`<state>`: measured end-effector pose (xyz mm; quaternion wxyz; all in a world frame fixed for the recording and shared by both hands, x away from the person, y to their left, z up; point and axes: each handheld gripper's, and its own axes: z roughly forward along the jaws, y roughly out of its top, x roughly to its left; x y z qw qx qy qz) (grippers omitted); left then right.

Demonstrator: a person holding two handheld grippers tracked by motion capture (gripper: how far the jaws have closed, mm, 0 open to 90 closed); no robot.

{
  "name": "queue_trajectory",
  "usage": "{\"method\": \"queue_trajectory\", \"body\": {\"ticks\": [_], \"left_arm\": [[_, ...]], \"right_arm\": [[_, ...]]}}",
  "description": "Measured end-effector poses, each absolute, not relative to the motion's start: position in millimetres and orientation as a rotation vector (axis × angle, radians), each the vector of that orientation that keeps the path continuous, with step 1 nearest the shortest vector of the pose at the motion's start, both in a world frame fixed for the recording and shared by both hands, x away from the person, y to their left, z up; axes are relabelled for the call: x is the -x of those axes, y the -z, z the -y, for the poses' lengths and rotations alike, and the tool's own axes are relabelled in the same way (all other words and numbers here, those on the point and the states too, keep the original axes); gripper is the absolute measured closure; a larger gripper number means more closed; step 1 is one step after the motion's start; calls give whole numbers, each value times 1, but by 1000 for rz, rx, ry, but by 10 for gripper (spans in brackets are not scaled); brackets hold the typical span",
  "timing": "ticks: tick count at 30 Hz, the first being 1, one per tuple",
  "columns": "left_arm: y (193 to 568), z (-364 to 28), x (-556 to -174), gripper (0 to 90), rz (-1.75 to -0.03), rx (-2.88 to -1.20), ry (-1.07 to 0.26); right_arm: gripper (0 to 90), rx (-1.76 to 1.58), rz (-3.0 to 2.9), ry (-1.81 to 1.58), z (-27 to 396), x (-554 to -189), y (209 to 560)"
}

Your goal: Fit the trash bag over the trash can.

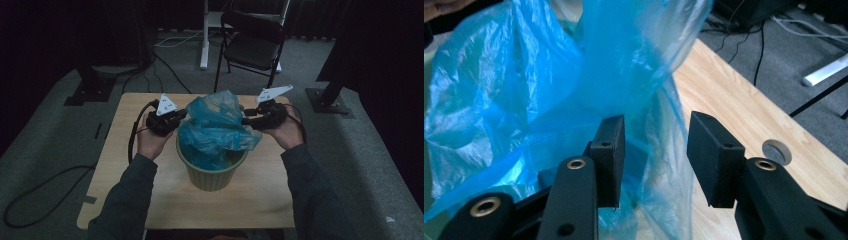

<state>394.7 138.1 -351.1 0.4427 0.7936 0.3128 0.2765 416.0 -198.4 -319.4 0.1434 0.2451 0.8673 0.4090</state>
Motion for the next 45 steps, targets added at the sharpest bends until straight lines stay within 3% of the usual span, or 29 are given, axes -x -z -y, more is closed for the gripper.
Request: {"method": "queue_trajectory", "body": {"ticks": [18,23,26,45], "left_arm": [[351,-127,-394,880,-711,-1989,-649],[351,-129,-396,880,-724,-1980,-631],[352,-134,-398,885,-758,-1971,-625],[379,-153,-409,893,-906,-2022,-537]], "right_arm": [[509,-668,-2458,-1256,176,-438,311],[781,-654,-2495,-1300,172,-443,312],[866,-695,-2516,-1253,172,-445,315],[900,-929,-2674,-998,201,-439,353]]}}
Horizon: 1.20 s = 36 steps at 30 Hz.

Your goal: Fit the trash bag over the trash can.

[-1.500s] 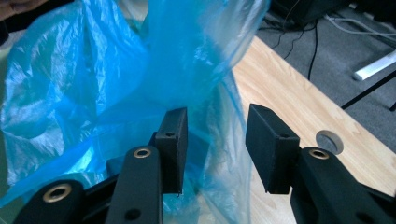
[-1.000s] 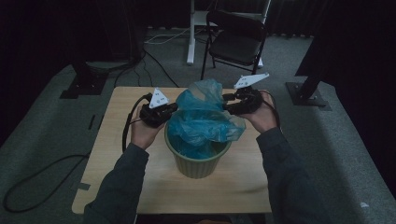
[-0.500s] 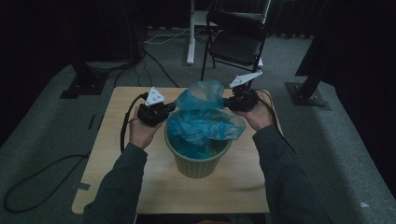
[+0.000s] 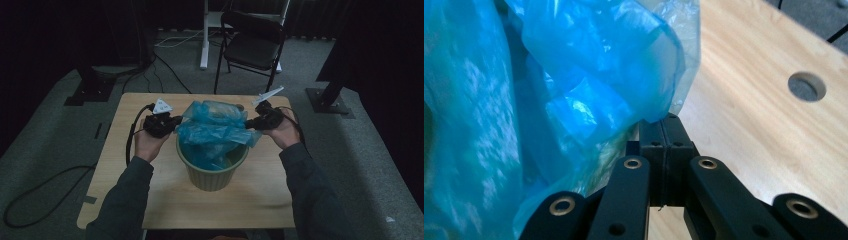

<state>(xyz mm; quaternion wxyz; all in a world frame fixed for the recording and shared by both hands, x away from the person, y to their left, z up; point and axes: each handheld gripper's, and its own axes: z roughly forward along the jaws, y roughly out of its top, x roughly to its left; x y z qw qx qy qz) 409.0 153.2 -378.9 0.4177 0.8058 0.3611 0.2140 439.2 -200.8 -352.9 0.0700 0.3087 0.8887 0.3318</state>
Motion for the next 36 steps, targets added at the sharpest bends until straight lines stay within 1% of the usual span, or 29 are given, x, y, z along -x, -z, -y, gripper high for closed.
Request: {"method": "queue_trajectory", "body": {"ticks": [3,5,8,9,11,13,17,21,26,29,36], "left_arm": [[379,-153,-408,892,-901,-2020,-544],[376,-154,-407,889,-892,-2009,-550],[372,-154,-406,880,-883,-2000,-563],[372,-154,-406,878,-883,-2000,-563],[369,-153,-406,870,-881,-1993,-574],[368,-152,-406,867,-881,-1992,-582],[367,-150,-406,833,-880,-1996,-593],[365,-150,-405,753,-873,-1986,-614],[360,-150,-403,617,-850,-1963,-641],[357,-148,-402,569,-833,-1956,-658],[352,-137,-403,562,-788,-1972,-688]], "right_arm": [[894,-911,-2688,-982,202,-436,352],[755,-886,-2654,-1028,205,-433,347],[643,-816,-2616,-1129,210,-429,336],[643,-816,-2616,-1129,210,-429,336],[593,-760,-2576,-1179,214,-423,326],[573,-734,-2553,-1212,216,-419,321],[570,-711,-2515,-1234,219,-417,315],[571,-724,-2470,-1203,221,-419,315],[571,-759,-2442,-1188,225,-425,317],[574,-760,-2451,-1146,226,-428,321],[563,-750,-2459,-1155,219,-436,326]]}}
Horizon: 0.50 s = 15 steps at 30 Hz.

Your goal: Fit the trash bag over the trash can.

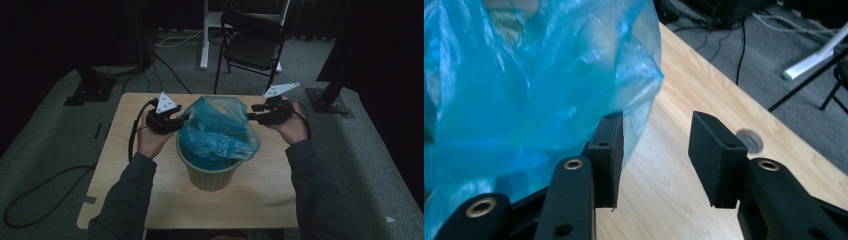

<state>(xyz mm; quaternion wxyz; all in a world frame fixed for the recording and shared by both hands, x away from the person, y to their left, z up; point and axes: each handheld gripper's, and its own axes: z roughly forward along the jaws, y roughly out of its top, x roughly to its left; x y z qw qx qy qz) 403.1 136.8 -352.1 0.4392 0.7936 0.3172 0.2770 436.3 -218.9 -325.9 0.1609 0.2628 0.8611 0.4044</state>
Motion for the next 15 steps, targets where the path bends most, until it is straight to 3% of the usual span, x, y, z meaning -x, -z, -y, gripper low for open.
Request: {"method": "queue_trajectory", "body": {"ticks": [4,11,15], "left_arm": [[346,-128,-407,572,-763,-1979,-695],[342,-124,-411,682,-750,-1973,-690],[342,-124,-415,772,-760,-1971,-673]], "right_arm": [[540,-682,-2440,-1209,207,-437,319],[512,-571,-2407,-1244,189,-441,307],[636,-539,-2423,-1270,182,-445,307]]}}
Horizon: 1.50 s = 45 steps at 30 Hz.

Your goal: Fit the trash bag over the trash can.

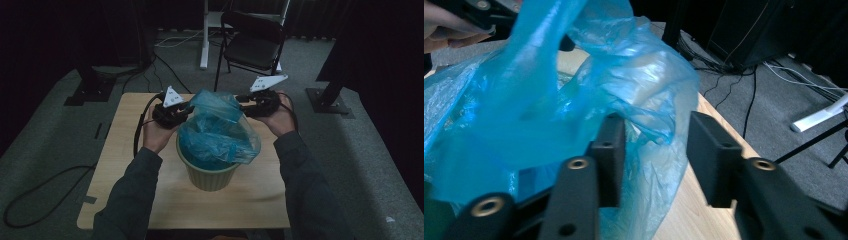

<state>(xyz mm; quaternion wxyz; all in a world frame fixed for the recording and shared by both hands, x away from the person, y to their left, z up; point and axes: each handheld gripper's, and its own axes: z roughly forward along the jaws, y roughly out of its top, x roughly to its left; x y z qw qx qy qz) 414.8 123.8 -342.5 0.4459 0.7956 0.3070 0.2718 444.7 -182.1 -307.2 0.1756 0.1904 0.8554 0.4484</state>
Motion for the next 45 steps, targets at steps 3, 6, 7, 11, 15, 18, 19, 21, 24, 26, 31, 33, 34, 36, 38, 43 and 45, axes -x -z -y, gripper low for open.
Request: {"method": "queue_trajectory", "body": {"ticks": [3,6,7,11,15,18,19,21,24,26,31,33,34,36,38,43,45], "left_arm": [[343,-125,-418,833,-774,-1968,-662],[343,-126,-421,887,-787,-1968,-649],[344,-127,-422,891,-792,-1966,-641],[348,-132,-431,893,-848,-1954,-600],[359,-137,-440,893,-914,-1972,-540],[370,-142,-447,893,-968,-1987,-492],[370,-142,-447,893,-968,-1987,-492],[378,-145,-451,892,-997,-1995,-453],[391,-149,-454,892,-1030,-2016,-384],[396,-152,-453,892,-1034,-2027,-363],[403,-157,-447,886,-1028,-2032,-324],[405,-160,-442,881,-1017,-2039,-306],[405,-160,-442,877,-1017,-2039,-306],[408,-163,-437,867,-1018,-2025,-272],[410,-163,-437,855,-1020,-2020,-248],[415,-156,-441,842,-1031,-2012,-242],[415,-156,-443,843,-1045,-1995,-243]], "right_arm": [[762,-549,-2434,-1271,180,-446,309],[858,-599,-2446,-1239,179,-450,311],[880,-622,-2452,-1230,179,-452,311],[899,-729,-2471,-1189,180,-460,315],[900,-819,-2528,-1111,179,-469,326],[900,-898,-2558,-1077,183,-475,339],[900,-898,-2558,-1077,183,-475,339],[900,-957,-2572,-1085,188,-479,348],[900,-1007,-2599,-1080,194,-481,359],[900,-1014,-2619,-1064,195,-479,364],[900,-1015,-2651,-1048,200,-474,373],[900,-1009,-2666,-1052,205,-466,376],[900,-1009,-2666,-1052,205,-466,376],[900,-1001,-2680,-1073,208,-458,378],[900,-1000,-2685,-1073,208,-455,380],[900,-1017,-2687,-1049,203,-457,389],[900,-1052,-2667,-1047,202,-461,391]]}}
